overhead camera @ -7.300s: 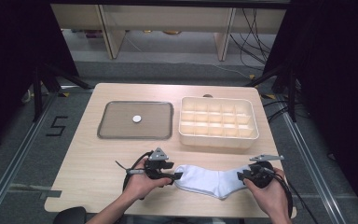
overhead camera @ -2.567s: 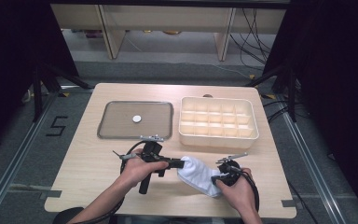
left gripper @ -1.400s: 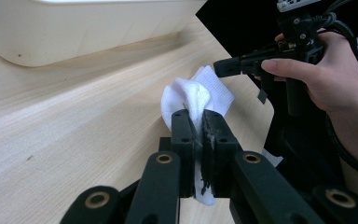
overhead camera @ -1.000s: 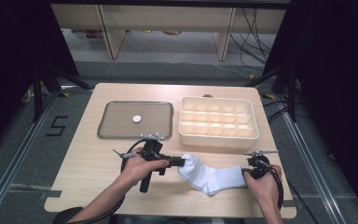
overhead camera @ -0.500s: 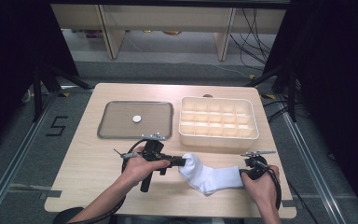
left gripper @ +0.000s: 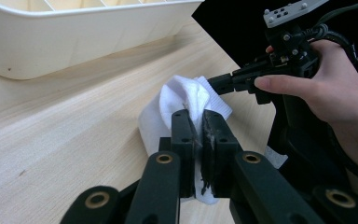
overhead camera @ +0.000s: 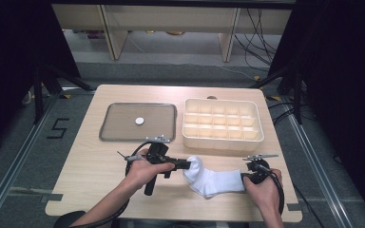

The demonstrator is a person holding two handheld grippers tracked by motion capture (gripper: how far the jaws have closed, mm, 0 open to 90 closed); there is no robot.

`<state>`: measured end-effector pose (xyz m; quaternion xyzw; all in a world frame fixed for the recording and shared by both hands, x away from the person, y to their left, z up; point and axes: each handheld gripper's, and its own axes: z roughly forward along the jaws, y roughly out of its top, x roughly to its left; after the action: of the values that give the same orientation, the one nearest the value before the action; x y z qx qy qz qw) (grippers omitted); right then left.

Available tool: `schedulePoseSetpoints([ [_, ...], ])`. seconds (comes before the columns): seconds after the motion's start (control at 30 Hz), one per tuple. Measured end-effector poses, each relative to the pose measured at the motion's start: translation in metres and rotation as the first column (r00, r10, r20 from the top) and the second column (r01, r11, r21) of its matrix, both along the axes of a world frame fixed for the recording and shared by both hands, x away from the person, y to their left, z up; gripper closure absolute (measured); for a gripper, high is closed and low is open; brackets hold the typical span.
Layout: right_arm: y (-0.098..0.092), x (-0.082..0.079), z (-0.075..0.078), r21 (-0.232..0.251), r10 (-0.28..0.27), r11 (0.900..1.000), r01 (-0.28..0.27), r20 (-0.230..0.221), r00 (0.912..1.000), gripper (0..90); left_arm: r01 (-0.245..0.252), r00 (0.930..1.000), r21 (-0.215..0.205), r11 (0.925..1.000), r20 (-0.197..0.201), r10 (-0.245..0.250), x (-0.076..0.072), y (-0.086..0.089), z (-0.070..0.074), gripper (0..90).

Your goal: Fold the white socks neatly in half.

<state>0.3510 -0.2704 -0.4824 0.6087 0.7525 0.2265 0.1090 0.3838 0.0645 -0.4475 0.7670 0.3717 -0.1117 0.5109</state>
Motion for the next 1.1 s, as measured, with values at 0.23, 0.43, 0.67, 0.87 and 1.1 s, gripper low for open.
schedulePoseSetpoints([
  [0.23, 0.005, 0.000, 0.000, -0.013, 0.005, 1.000, -0.005, 0.003, 1.0000, 90.0, 0.007, 1.0000, -0.005, 1.0000, -0.001, -0.007, 0.000, -0.001, 0.000, 83.6],
  [0.43, 0.011, -0.002, 0.000, 0.003, -0.014, 1.000, 0.014, 0.000, 0.9999, 90.0, 0.004, 1.0000, 0.004, 1.0000, 0.001, -0.004, 0.000, -0.002, 0.000, 83.6],
  [0.67, 0.010, -0.002, 0.000, -0.004, 0.020, 1.000, -0.020, 0.006, 0.9998, 90.0, 0.005, 1.0000, 0.001, 1.0000, -0.002, -0.005, 0.001, -0.003, -0.001, 83.7],
  [0.87, 0.013, -0.003, 0.002, 0.010, 0.025, 1.000, -0.025, -0.007, 0.9997, 90.0, 0.002, 1.0000, 0.003, 1.0000, -0.001, -0.002, 0.001, -0.003, 0.000, 83.6],
  [1.1, 0.017, -0.004, 0.000, 0.012, 0.030, 0.999, -0.030, -0.007, 0.9995, 90.0, -0.003, 1.0000, 0.008, 1.0000, 0.006, 0.003, 0.000, -0.003, -0.001, 83.7],
])
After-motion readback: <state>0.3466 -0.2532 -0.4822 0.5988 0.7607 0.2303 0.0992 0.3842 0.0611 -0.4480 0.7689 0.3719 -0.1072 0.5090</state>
